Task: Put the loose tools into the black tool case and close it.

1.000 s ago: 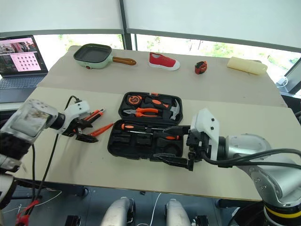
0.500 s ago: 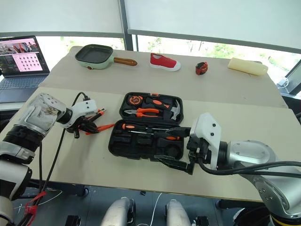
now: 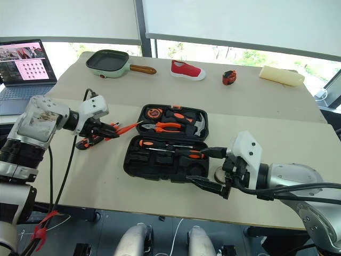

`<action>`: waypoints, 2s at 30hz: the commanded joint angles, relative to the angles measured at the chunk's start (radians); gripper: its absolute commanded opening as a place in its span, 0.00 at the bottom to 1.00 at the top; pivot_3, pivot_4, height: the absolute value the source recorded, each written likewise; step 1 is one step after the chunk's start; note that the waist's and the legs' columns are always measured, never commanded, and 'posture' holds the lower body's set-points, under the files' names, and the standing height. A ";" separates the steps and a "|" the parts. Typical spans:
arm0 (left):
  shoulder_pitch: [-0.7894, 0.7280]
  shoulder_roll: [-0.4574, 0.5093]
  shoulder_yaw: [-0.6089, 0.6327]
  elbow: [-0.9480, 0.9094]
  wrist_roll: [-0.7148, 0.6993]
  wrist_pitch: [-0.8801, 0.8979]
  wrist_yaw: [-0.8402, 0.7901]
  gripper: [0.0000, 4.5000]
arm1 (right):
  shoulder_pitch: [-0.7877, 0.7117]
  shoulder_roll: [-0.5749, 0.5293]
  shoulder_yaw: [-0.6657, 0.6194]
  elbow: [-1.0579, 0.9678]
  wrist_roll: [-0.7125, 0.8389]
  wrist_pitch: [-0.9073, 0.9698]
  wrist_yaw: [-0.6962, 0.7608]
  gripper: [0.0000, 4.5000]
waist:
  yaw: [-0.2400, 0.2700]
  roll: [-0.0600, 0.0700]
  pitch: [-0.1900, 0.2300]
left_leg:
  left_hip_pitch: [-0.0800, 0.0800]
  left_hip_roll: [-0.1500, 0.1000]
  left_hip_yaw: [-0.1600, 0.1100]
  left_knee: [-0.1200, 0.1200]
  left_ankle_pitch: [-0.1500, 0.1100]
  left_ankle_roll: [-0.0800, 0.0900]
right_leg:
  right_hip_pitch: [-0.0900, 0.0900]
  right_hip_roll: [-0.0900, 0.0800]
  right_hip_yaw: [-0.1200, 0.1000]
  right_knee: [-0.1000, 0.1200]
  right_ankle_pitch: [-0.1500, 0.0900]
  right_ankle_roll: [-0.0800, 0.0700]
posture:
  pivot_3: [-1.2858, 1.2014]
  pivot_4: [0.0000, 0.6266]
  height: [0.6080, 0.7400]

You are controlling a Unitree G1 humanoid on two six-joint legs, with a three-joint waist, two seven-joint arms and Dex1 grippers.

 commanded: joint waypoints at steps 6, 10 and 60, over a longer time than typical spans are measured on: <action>-0.033 -0.082 -0.124 -0.134 0.019 -0.104 -0.142 0.09 | 0.009 -0.006 -0.018 0.003 -0.005 -0.048 -0.002 1.00 | 0.000 0.000 0.000 | 0.000 0.000 0.000 0.001 0.000 0.000 | 0.001 0.000 0.000 0.000 0.000 0.000 | 0.52 0.24 1.00; -0.071 -0.105 -0.206 -0.132 0.072 -0.054 -0.187 0.09 | 0.021 0.003 -0.017 -0.008 -0.001 -0.051 -0.018 1.00 | -0.002 0.000 0.000 | -0.001 0.000 -0.001 0.002 0.000 0.000 | 0.000 0.001 0.000 0.001 0.000 0.000 | 0.52 0.24 1.00; -0.022 -0.212 -0.079 -0.118 0.041 0.132 -0.033 0.45 | -0.004 0.009 0.014 0.022 -0.016 -0.079 -0.044 1.00 | -0.001 0.000 0.000 | -0.003 0.000 -0.005 0.009 0.000 0.001 | 0.000 0.001 -0.001 0.005 0.000 0.001 | 0.52 0.24 1.00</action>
